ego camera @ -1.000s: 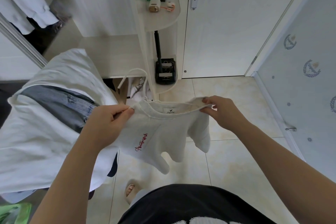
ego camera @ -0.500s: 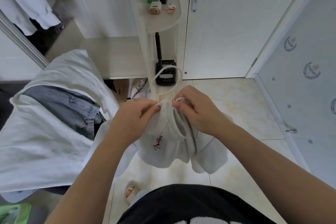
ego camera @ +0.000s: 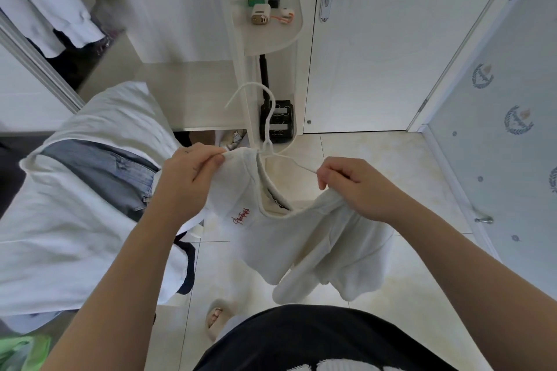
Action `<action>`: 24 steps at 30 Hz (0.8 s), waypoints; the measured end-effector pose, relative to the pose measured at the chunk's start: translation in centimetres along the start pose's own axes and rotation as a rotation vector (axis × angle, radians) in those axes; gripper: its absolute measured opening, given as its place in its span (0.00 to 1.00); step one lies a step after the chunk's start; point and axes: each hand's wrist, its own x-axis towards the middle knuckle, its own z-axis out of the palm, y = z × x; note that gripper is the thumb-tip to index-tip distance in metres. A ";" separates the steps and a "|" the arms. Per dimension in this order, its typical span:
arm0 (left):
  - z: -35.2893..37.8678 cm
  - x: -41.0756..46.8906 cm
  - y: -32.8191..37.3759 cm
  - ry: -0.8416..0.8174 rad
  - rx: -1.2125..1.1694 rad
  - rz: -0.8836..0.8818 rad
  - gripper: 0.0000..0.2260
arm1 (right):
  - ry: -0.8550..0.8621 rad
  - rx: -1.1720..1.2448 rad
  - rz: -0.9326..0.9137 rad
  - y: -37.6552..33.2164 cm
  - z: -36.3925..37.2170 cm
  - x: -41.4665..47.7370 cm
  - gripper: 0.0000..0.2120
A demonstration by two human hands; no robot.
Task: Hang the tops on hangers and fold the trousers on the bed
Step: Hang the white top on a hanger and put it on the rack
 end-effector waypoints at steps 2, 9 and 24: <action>0.2 0.1 0.7 -0.014 -0.016 0.009 0.12 | 0.009 0.030 -0.005 -0.3 0.4 0.1 0.13; 2.6 -0.3 3.4 -0.112 -0.109 0.165 0.14 | 0.016 -0.058 -0.054 -3.3 1.2 1.8 0.15; 1.4 2.3 0.6 -0.052 -0.056 0.021 0.12 | -0.091 -0.245 -0.045 -2.5 -0.8 0.0 0.18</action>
